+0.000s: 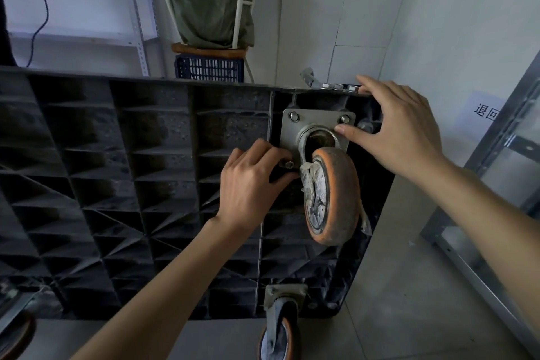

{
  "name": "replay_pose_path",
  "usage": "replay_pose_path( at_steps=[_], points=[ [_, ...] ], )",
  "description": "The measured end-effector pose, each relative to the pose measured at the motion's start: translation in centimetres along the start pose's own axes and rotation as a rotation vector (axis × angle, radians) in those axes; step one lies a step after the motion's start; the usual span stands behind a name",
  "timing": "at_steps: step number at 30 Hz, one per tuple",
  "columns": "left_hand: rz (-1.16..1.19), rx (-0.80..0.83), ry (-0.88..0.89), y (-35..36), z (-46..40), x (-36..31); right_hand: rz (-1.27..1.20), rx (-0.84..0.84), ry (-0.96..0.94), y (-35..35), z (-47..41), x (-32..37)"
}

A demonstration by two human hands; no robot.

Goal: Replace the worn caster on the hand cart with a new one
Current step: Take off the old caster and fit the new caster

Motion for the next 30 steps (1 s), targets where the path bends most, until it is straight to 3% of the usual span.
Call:
replay_pose_path(
  at_steps=[21,30],
  points=[
    [0.019,-0.032,-0.041,0.0,0.4,0.2,-0.005,0.001,-0.001,0.0,0.1,0.1],
    [0.042,-0.084,-0.156,-0.1,1.1,0.4,-0.004,-0.006,-0.010,0.0,0.0,0.1]
  ],
)
Point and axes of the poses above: each hand's wrist, its own z-axis away from the middle knuckle, its own y-axis out of the palm, x = y × z, the point moved 10 cm from there along -z, towards the middle knuckle, and after that the axes turned 5 degrees about -z, right-handed, at the moved point
